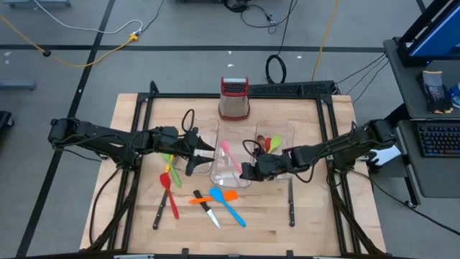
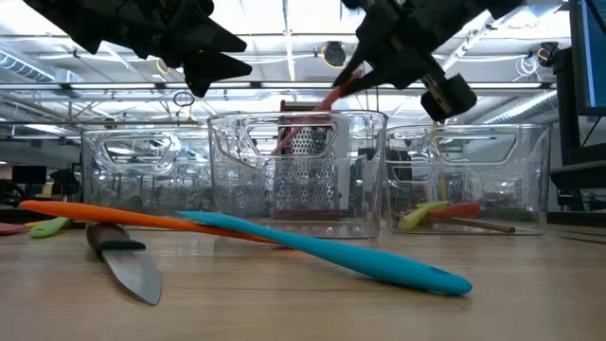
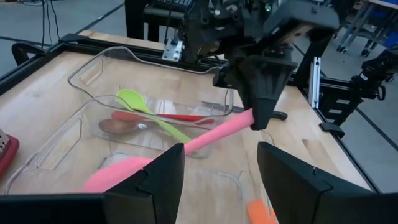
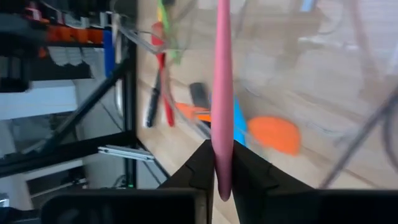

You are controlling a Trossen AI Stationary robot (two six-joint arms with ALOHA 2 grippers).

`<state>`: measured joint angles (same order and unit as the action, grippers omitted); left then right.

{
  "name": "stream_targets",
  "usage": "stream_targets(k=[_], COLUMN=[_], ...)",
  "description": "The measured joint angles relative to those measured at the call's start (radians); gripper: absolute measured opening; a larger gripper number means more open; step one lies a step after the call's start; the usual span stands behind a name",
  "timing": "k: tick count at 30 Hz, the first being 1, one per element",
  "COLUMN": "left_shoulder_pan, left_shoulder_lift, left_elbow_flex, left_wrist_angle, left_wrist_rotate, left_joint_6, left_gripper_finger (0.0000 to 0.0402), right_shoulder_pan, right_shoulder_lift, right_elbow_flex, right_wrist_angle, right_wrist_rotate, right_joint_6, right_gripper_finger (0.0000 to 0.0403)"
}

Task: Pick & Place Kitchen Items
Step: Put the pink spatula into the middle transparent bin

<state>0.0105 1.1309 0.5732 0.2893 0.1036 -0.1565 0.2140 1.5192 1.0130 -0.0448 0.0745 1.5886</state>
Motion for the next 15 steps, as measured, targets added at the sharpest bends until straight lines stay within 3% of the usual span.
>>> stream_targets(k=[5, 15], left_shoulder_pan=[0.000, 0.000], left_shoulder_lift=[0.000, 0.000], left_elbow_flex=[0.000, 0.000], left_wrist_angle=[0.000, 0.000], left_wrist_rotate=[0.000, 0.001], left_joint_6=[-0.008, -0.009], left_gripper_finger=[0.0207, 0.0207], right_shoulder_pan=[-0.012, -0.032], right_shoulder_lift=[0.000, 0.000], right_elbow_flex=[0.000, 0.000], right_wrist_angle=[-0.012, -0.012], right_wrist_rotate=[0.002, 0.002], right_joint_6=[-0.004, -0.065], right_gripper_finger=[0.0029, 0.0085])
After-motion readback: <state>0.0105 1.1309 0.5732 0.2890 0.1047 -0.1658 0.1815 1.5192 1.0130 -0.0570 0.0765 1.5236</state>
